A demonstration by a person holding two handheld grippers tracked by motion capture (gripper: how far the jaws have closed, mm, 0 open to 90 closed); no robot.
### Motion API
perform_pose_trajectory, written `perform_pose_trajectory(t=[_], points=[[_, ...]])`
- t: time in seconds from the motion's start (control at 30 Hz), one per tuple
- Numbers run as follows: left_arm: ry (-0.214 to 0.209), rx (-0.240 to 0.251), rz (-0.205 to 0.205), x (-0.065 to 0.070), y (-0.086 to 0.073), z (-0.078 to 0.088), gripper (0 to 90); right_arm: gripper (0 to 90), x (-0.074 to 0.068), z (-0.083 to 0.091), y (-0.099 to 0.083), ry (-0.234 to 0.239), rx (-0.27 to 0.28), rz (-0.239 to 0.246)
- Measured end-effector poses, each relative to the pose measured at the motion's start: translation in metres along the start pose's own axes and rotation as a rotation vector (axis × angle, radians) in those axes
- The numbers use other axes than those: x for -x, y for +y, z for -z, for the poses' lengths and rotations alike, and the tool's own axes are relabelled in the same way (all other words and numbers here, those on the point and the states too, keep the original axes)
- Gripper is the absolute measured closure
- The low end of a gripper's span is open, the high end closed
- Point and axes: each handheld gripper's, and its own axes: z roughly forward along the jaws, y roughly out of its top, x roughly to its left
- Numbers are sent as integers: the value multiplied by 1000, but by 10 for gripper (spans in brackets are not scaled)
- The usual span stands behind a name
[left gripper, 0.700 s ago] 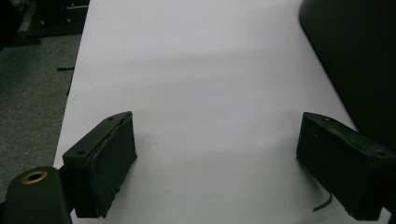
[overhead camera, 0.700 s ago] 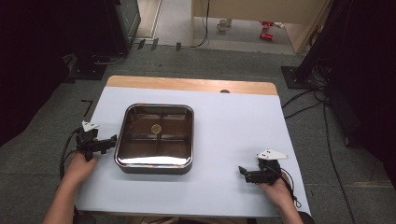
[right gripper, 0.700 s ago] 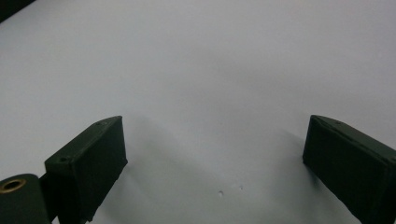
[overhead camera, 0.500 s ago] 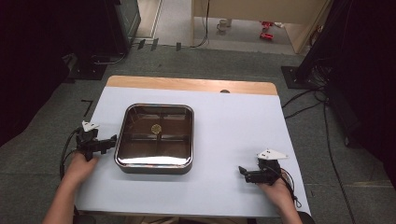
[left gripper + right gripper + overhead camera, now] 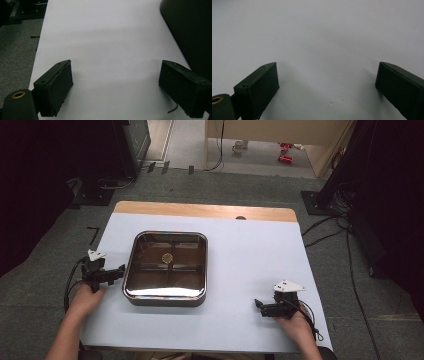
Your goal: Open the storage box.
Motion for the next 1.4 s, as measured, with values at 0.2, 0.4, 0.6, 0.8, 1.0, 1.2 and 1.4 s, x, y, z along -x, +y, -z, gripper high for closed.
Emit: perform_pose_trajectory(t=[0.2,0.4,0.6,0.8,1.0,1.2,1.4], points=[[0,0,0,0,0,0,118,35,0,0,0,3,-2,2],[0,0,0,0,0,0,118,35,0,0,0,1,-3,5],[0,0,1,0,0,0,118,51,-1,-1,4,-10,-24,-9],[0,0,0,0,0,0,118,137,3,2,17,-24,-108,-48],[0,0,1,0,0,0,118,168,4,3,21,14,-110,-98],[0,0,0,0,0,0,118,225,3,10,30,65,-66,-120],[0,-1,-1,0,0,0,118,225,-1,21,45,71,-1,-109]])
